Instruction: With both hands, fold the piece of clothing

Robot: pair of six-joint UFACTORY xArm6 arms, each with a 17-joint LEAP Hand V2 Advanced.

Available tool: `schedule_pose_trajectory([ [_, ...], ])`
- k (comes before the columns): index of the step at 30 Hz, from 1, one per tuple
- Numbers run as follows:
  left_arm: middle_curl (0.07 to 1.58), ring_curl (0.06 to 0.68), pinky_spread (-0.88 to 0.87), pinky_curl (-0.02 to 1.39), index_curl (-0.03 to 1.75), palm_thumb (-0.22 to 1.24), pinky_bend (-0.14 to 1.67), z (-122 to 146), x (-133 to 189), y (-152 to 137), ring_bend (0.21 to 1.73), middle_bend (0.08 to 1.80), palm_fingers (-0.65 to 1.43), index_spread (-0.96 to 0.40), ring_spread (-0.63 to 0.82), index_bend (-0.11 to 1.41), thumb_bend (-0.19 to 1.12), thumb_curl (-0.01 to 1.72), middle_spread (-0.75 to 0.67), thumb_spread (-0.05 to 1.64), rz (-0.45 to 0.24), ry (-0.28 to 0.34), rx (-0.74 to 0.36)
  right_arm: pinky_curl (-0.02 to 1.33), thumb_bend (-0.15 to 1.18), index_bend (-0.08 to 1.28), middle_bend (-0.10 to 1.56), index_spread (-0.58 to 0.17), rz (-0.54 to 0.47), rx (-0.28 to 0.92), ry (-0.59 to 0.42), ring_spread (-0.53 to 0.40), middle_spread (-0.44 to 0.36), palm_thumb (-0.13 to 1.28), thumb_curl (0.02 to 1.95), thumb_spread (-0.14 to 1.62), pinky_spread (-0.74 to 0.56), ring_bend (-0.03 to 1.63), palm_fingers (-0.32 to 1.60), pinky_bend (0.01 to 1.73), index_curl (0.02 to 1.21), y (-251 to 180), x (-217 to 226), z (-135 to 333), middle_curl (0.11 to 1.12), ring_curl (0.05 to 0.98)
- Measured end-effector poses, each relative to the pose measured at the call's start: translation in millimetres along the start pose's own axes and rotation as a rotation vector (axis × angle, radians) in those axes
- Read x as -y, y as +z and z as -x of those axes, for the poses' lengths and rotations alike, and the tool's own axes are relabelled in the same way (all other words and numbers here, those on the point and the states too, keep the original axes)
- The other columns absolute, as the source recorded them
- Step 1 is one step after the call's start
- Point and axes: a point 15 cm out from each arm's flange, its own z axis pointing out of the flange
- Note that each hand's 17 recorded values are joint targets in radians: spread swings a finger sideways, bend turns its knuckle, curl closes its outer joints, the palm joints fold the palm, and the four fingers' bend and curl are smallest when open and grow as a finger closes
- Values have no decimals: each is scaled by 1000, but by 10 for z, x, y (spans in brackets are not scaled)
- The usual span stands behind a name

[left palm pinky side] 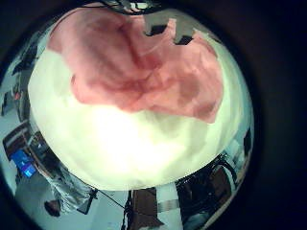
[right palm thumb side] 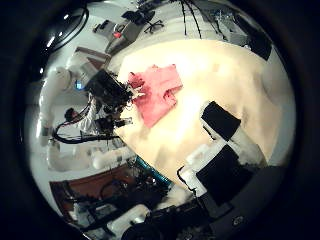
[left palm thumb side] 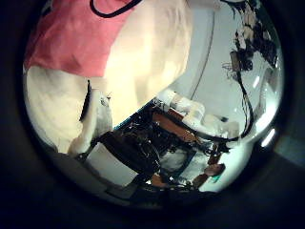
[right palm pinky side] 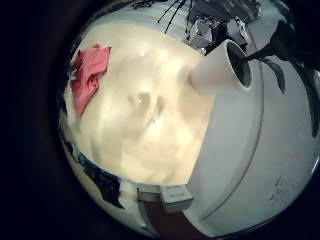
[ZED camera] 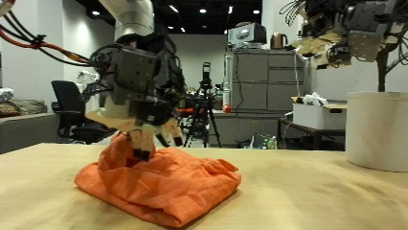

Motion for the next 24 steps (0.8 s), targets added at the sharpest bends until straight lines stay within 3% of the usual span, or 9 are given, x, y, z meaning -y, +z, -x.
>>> schedule_pose_trajectory([
  [6,223,226,507,319,225,677,241,220,-74,40,386,169,-79,204,522,143,-11,418,381,1332,30,-83,76,227,-10,232,256,-375,45,6,-45,73,-26,908,561,1146,228,358,345,289,329,154,-41,140,354,221],
  [12,223,226,507,319,225,650,237,408,-110,88,379,171,-81,204,526,144,-11,413,380,1325,56,-147,108,222,-9,269,250,-421,170,-2,-207,70,-88,939,569,1135,249,280,340,214,362,467,-105,552,355,208],
  [18,223,226,507,319,225,630,235,475,-134,60,375,170,-80,204,528,143,-11,409,380,1337,42,-160,80,221,-10,265,239,-441,262,-25,-364,69,-141,972,573,1139,255,216,321,178,374,792,-52,1049,355,199],
  [24,224,226,507,320,226,622,235,387,-126,-21,370,170,-76,198,528,146,-9,406,378,1347,-2,-106,11,218,-5,252,228,-444,342,-21,-479,69,-153,1013,592,1129,255,196,318,173,378,1133,-58,1514,355,205],
])
